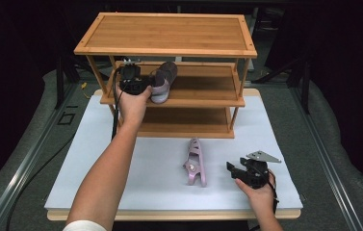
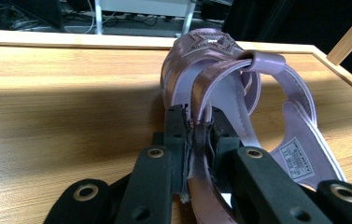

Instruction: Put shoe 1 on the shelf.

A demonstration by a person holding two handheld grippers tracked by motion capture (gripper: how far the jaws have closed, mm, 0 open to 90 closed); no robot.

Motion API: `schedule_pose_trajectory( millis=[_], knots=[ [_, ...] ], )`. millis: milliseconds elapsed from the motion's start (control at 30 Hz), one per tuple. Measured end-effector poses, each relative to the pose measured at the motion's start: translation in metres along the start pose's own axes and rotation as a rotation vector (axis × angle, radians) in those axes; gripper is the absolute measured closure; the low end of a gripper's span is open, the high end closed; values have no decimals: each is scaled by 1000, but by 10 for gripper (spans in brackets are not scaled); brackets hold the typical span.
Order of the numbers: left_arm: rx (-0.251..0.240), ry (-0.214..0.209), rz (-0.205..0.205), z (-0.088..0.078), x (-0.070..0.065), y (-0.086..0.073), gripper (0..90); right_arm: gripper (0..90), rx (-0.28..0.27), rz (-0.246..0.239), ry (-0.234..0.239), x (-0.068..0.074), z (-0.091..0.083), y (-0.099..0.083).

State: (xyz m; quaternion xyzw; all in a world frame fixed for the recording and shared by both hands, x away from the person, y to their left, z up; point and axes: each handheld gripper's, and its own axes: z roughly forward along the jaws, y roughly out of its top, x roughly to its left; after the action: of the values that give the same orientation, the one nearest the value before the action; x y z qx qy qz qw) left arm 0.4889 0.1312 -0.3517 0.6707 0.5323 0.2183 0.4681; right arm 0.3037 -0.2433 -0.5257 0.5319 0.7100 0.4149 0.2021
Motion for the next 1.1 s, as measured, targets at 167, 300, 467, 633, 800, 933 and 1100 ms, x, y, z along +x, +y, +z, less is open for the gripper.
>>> schedule_pose_trajectory(
  millis=[167,300,467,633,800,933,1100],
  knots=[
    [-11,-16,-25,-1,0,0,770,384,-7,0,0,0,0,0],
    [-21,-22,-34,-2,0,0,729,385,-1,0,1,0,0,0],
    [-25,-65,-27,-7,1,1,626,384,-2,-3,-1,0,1,0],
    [-33,-60,-28,-9,-1,0,593,384,2,-5,2,0,0,0],
    [-74,-71,-27,-22,-1,-1,567,384,1,-7,4,1,0,0],
    [-92,-98,2,-38,-7,-4,550,384,-7,-8,1,2,0,1],
    [-149,-133,17,-68,-6,-13,536,384,-14,-10,1,4,-1,1]
  ],
)
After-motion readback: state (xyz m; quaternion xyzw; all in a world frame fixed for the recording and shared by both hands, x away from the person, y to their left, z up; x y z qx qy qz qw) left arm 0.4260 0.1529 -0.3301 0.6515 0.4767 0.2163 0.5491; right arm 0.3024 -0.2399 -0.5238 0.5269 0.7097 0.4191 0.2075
